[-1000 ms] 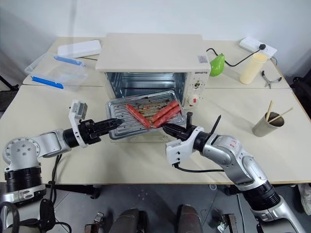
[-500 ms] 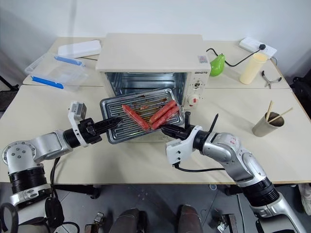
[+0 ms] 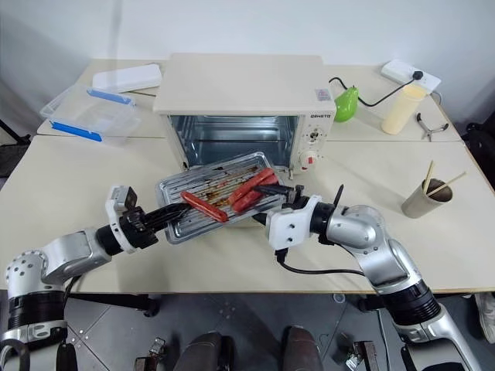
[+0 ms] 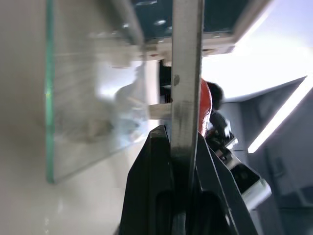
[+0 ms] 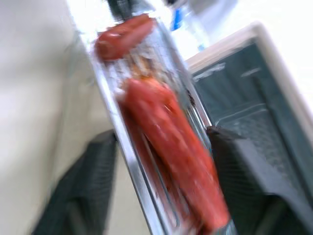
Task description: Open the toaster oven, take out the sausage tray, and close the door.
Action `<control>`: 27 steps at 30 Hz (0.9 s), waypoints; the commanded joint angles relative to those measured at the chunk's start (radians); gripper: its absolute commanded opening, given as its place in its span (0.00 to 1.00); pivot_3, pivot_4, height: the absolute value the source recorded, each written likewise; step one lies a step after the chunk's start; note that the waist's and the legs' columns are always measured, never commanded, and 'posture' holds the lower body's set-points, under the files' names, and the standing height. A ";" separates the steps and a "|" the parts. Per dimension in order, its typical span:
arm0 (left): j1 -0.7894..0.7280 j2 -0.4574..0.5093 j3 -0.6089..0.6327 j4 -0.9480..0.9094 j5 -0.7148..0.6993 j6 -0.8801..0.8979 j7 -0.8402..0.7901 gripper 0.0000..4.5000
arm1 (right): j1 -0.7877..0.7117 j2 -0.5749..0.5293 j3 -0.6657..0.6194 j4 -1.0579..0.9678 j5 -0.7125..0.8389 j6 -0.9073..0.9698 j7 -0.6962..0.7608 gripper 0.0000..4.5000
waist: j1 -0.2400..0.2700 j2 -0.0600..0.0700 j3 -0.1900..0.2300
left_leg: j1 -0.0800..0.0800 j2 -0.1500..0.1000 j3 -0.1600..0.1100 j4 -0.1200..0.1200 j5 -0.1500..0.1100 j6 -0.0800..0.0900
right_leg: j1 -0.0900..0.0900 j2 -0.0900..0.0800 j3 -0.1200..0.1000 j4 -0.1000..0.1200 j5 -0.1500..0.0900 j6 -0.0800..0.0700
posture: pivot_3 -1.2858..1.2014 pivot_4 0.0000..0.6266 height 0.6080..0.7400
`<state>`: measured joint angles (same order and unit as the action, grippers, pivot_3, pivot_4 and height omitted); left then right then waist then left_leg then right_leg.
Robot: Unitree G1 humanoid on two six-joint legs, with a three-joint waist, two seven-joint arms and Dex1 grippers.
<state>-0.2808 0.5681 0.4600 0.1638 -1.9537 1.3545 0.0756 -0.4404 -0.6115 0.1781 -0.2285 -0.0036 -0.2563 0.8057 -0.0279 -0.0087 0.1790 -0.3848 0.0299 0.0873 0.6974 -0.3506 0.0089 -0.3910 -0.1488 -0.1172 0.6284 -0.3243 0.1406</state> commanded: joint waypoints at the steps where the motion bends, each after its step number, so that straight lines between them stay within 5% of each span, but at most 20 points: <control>1: 0.098 0.029 0.089 -0.050 -0.019 0.001 -0.072 0.00 | 0.033 -0.018 -0.109 -0.008 0.205 0.044 0.054 0.89 | 0.000 0.000 0.000 | 0.000 0.000 0.000 0.000 0.000 0.000 | 0.000 0.000 0.000 0.000 0.000 0.000 | 0.52 0.24 1.00; 9: 0.455 0.058 0.284 -0.211 -0.019 -0.005 -0.317 0.00 | 0.066 -0.043 -0.250 0.150 0.379 0.116 0.137 0.89 | 0.000 0.000 0.000 | 0.000 0.001 0.003 0.000 0.000 0.000 | 0.000 0.000 0.003 -0.001 0.000 0.000 | 0.52 0.24 1.00; 14: 0.615 -0.025 0.384 -0.281 -0.019 -0.106 -0.380 0.00 | 0.104 -0.046 -0.276 0.224 0.410 0.136 0.182 0.89 | 0.009 0.000 0.000 | 0.001 0.002 0.004 0.000 -0.001 0.002 | 0.000 -0.001 0.008 -0.002 0.000 -0.001 | 0.52 0.24 1.00; 17: 0.676 -0.114 0.440 -0.314 -0.019 -0.166 -0.370 0.00 | 0.123 -0.060 -0.267 0.264 0.401 0.175 0.200 0.76 | 0.010 0.000 0.000 | 0.001 0.002 0.005 0.001 0.000 0.003 | 0.000 -0.001 0.010 -0.003 -0.001 -0.001 | 0.52 0.24 1.00; 21: 0.693 -0.247 0.490 -0.376 -0.019 -0.255 -0.346 0.00 | 0.141 -0.078 -0.247 0.306 0.387 0.259 0.224 0.45 | 0.016 0.000 0.000 | 0.002 0.002 0.006 0.000 -0.001 0.003 | 0.001 -0.001 0.011 -0.003 -0.001 -0.001 | 0.52 0.24 1.00; 27: 0.571 -0.426 0.533 -0.419 -0.019 -0.473 -0.052 0.00 | 0.069 -0.067 -0.229 0.431 0.356 0.342 0.215 0.02 | 0.026 -0.001 -0.001 | 0.002 0.002 0.007 0.002 0.000 0.004 | 0.001 -0.001 0.012 -0.003 -0.001 -0.001 | 0.52 0.24 1.00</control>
<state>0.3091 0.1530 0.9630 -0.2115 -1.9499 0.9508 -0.0592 -0.3542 -0.6743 -0.0447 0.1875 0.3625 0.0734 1.0277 -0.0015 -0.0095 0.1783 -0.3825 0.0316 0.0943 0.6994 -0.3511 0.0126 -0.3896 -0.1496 -0.1049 0.6257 -0.3248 0.1395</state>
